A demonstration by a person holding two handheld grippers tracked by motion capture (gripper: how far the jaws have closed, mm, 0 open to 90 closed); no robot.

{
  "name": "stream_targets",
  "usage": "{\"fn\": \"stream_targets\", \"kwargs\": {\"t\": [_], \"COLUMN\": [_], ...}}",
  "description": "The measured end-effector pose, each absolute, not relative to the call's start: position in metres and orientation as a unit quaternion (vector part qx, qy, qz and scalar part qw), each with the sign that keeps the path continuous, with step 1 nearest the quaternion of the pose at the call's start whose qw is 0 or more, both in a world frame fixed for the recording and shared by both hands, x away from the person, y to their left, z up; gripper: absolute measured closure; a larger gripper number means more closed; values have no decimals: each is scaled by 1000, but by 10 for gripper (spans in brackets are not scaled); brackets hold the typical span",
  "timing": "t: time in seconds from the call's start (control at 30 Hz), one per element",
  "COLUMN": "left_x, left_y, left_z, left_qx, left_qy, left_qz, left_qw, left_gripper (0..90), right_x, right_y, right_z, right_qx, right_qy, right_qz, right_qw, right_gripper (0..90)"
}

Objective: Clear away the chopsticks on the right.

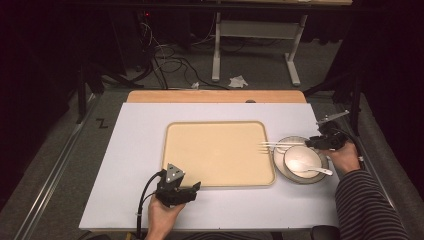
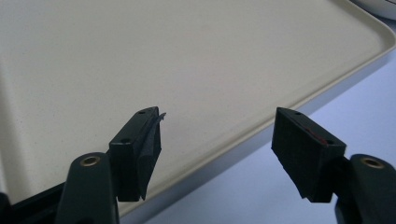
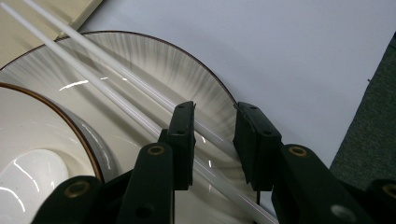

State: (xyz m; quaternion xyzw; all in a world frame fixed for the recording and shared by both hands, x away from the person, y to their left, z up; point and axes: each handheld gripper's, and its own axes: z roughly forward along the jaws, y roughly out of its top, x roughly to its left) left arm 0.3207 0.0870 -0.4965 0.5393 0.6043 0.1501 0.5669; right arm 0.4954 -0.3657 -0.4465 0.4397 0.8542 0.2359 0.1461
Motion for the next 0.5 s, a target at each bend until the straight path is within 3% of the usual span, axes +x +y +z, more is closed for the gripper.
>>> {"fn": "stream_targets", "kwargs": {"t": [0.5], "left_x": [321], "left_y": [88], "left_z": [-497], "left_qx": [536], "left_qy": [606], "left_qz": [150], "left_qw": [568], "left_gripper": [331], "right_x": [502], "right_y": [-362], "right_z": [-449], "right_qx": [439], "right_qy": [860], "right_qz": [220], "right_qw": [141], "right_gripper": [749]}}
